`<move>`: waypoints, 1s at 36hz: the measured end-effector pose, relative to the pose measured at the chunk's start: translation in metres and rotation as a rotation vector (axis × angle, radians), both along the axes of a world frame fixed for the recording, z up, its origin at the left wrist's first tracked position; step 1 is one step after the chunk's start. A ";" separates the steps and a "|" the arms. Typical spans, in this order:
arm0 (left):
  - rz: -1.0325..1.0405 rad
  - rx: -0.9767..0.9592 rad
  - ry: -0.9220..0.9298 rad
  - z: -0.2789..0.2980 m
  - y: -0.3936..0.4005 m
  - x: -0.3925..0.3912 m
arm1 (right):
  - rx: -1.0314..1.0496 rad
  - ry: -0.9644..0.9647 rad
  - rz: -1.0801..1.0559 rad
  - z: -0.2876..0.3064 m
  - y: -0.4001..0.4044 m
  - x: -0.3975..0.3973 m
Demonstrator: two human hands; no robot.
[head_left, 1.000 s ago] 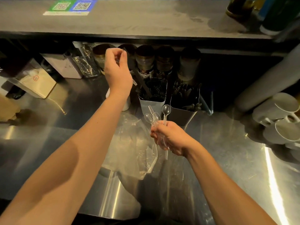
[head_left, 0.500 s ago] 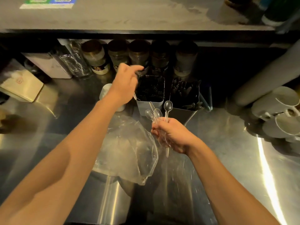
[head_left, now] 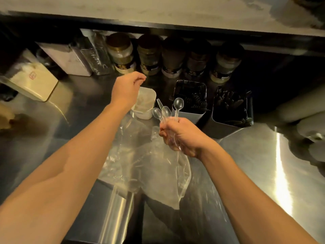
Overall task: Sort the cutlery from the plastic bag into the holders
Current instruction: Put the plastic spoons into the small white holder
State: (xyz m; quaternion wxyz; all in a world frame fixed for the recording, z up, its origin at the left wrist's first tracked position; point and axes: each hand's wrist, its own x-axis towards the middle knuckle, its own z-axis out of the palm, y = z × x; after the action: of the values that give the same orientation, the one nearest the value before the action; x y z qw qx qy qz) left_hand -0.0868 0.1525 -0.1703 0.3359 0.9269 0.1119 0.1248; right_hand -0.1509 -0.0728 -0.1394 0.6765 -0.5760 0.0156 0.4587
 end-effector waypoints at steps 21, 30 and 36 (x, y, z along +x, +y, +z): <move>0.347 -1.275 -0.124 -0.005 0.010 0.018 | -0.164 -0.401 -0.583 -0.027 0.158 0.108; 0.249 -1.348 0.024 -0.020 0.010 0.033 | -0.165 -0.628 -0.488 -0.068 0.172 0.111; 0.206 -1.266 -0.046 -0.030 0.002 0.030 | -0.207 -0.591 -0.525 -0.078 0.178 0.104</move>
State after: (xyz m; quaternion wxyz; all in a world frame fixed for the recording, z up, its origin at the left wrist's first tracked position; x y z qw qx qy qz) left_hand -0.0570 0.1544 -0.1998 0.8067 0.5308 0.2449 0.0862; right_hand -0.0473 0.1050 -0.2177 0.6844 -0.7245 0.0131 0.0812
